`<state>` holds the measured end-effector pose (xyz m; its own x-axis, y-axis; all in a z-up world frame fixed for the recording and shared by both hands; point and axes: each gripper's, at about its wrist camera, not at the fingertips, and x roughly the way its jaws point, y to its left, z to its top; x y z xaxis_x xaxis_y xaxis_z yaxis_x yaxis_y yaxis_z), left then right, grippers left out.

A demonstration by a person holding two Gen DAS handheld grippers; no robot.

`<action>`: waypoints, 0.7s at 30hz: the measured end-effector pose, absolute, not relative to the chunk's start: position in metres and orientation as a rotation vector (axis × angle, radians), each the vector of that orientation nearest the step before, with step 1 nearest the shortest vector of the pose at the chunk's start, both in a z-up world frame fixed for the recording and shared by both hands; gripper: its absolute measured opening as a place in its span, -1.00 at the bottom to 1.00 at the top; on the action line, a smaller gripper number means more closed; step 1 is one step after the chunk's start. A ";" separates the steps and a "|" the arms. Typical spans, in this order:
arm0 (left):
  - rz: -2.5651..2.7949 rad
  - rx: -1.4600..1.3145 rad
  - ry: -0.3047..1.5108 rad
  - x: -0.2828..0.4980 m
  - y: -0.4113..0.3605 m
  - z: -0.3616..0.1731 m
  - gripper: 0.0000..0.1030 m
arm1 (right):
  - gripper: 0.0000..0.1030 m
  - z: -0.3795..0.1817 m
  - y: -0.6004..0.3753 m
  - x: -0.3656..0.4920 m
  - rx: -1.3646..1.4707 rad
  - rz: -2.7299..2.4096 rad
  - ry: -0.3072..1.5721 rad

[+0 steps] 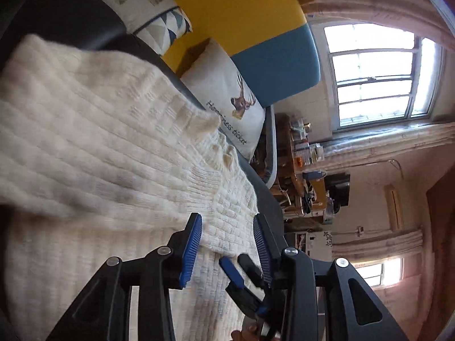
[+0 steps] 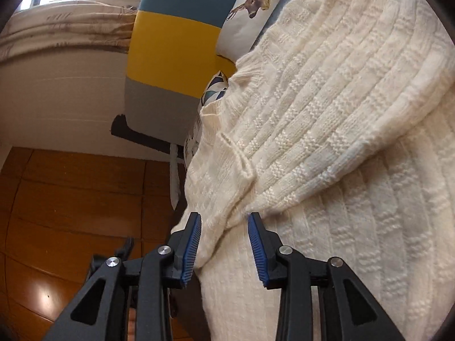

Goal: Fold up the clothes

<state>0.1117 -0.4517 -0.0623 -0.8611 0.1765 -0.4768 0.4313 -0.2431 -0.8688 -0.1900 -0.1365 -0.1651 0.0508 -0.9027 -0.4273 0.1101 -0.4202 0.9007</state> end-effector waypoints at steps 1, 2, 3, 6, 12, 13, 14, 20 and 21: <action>-2.214 0.715 1.819 0.129 -0.457 -0.064 -0.23 | -0.33 -0.169 -0.142 -0.190 1.486 -1.513 -0.856; -2.198 0.687 1.821 0.147 -0.462 -0.066 -0.23 | -0.34 -0.172 -0.147 -0.191 1.489 -1.514 -0.874; -2.178 0.660 1.825 0.165 -0.468 -0.068 -0.23 | -0.34 -0.175 -0.152 -0.191 1.492 -1.516 -0.891; -2.103 0.603 1.856 0.207 -0.485 -0.088 -0.22 | -0.34 -0.178 -0.166 -0.188 1.498 -1.538 -0.895; -2.013 0.559 1.907 0.253 -0.502 -0.119 -0.22 | -0.79 -0.179 -0.188 -0.185 1.516 -1.632 -0.834; -2.001 0.557 1.916 0.258 -0.503 -0.123 -0.22 | -0.90 -0.176 -0.192 -0.185 1.519 -1.669 -0.779; -1.992 0.556 1.924 0.262 -0.503 -0.126 -0.22 | -0.91 -0.172 -0.196 -0.185 1.515 -1.713 -0.711; -1.969 0.518 1.993 0.271 -0.501 -0.137 -0.22 | -0.92 -0.119 -0.217 -0.180 1.382 -1.822 -0.443; -1.959 0.503 2.014 0.272 -0.501 -0.139 -0.22 | -0.92 -0.109 -0.220 -0.180 1.361 -1.819 -0.416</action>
<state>0.2722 -0.5006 -0.1386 -0.8980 0.0490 -0.4373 0.4384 0.0162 -0.8986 -0.1797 -0.2197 -0.1091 -0.0921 -0.7596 -0.6438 0.4047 -0.6193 0.6728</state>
